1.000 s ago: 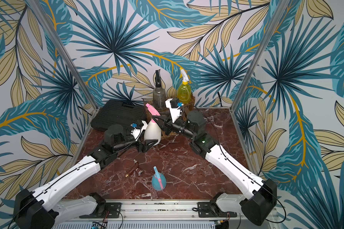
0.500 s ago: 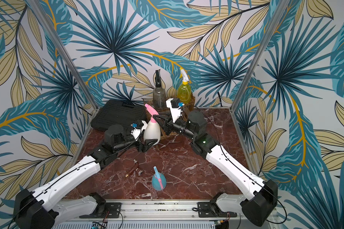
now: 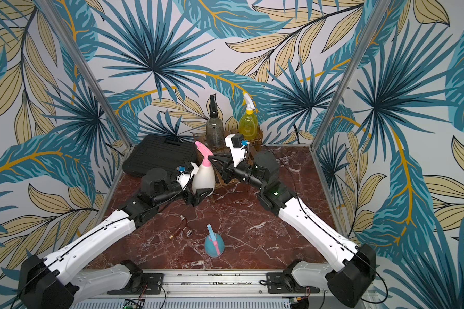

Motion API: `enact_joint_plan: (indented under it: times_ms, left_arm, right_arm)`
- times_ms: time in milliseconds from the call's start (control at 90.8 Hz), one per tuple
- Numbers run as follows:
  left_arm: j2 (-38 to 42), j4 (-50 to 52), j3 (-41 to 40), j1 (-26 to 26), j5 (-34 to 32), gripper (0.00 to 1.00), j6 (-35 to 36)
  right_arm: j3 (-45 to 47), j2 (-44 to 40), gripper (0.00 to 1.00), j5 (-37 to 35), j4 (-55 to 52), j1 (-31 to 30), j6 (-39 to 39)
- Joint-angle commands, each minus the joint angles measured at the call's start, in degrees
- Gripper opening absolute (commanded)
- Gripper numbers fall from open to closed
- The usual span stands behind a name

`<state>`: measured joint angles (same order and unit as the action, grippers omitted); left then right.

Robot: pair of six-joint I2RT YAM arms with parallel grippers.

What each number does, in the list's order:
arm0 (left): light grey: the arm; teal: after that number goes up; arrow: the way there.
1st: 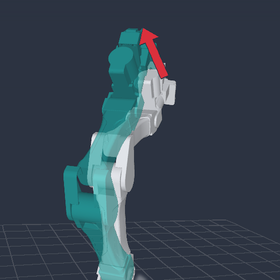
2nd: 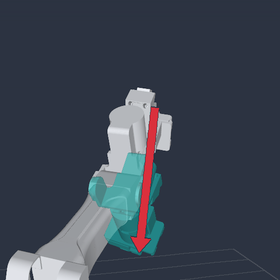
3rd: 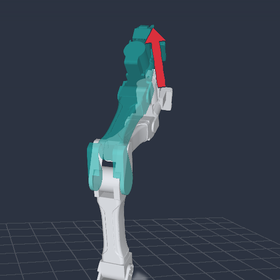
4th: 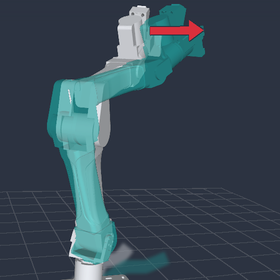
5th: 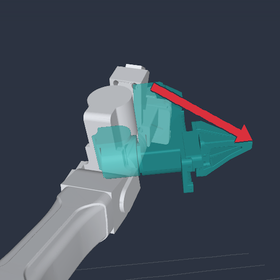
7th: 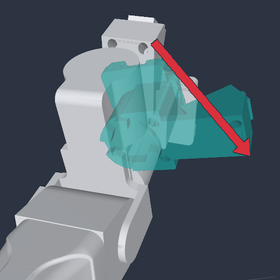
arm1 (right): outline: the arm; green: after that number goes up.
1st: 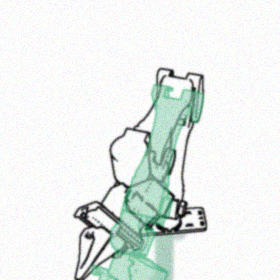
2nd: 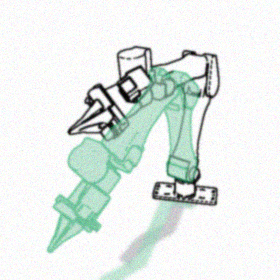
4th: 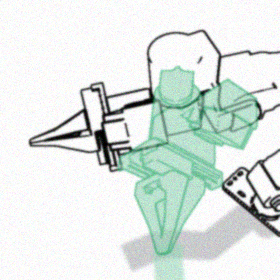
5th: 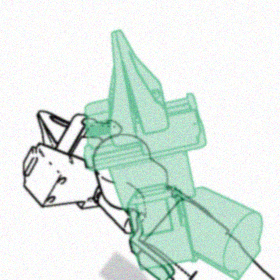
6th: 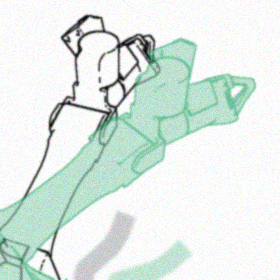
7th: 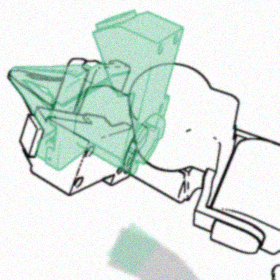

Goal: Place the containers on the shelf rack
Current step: 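Pick up a container from the center of the board, then place the container on the shelf.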

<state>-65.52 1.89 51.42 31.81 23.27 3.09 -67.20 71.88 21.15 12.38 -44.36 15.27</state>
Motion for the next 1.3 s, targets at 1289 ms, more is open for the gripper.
enact_joint_plan:
  times_ms: [1289]
  left_arm:
    - [15.5,3.6,-3.3,-5.8,1.6,1.0,-1.7]
  right_arm:
    - [13.2,-15.2,0.0,-26.4,-5.5,0.2,-17.2]
